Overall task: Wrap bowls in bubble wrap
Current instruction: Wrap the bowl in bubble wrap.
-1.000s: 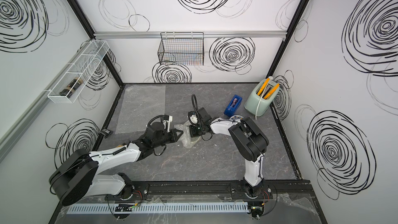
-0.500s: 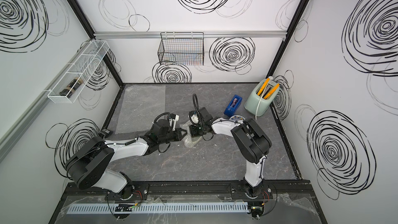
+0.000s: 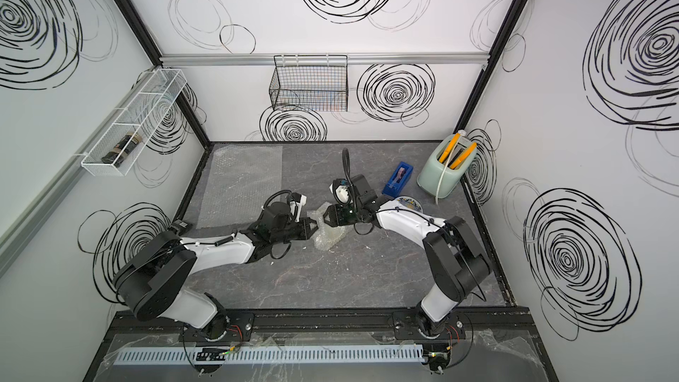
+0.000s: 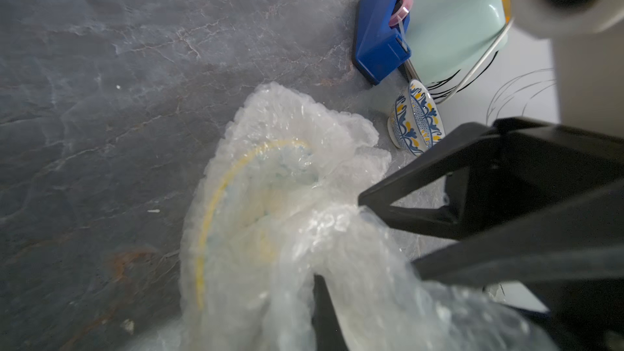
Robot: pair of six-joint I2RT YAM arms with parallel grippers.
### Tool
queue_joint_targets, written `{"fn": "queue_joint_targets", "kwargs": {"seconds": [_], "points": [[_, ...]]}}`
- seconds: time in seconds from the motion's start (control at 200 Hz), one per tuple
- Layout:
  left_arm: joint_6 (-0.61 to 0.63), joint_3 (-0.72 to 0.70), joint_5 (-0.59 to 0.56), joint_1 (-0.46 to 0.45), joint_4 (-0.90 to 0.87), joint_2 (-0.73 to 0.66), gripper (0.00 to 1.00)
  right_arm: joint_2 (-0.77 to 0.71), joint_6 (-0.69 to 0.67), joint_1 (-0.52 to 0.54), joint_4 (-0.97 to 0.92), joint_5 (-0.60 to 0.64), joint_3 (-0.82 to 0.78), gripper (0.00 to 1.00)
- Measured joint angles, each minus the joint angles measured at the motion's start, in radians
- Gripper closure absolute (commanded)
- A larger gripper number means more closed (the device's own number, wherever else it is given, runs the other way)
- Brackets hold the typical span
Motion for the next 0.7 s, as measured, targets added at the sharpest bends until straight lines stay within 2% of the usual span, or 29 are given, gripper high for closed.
{"fn": "queue_joint_targets", "kwargs": {"seconds": [0.1, 0.305, 0.475, 0.7], "points": [[0.002, 0.011, 0.0, 0.0, -0.003, 0.008, 1.0, -0.071, -0.004, -0.003, -0.001, -0.003, -0.008, 0.35], [0.004, 0.026, 0.001, -0.001, -0.014, 0.02, 1.0, -0.143, -0.029, 0.017, -0.006, -0.022, -0.029, 0.33], [0.005, 0.033, 0.002, -0.006, -0.016, 0.023, 1.0, -0.113, -0.05, 0.027, -0.021, -0.014, -0.031, 0.44], [0.01, 0.045, 0.008, -0.009, -0.025, 0.025, 1.0, 0.043, -0.052, 0.015, -0.068, 0.024, 0.031, 0.57]]}}
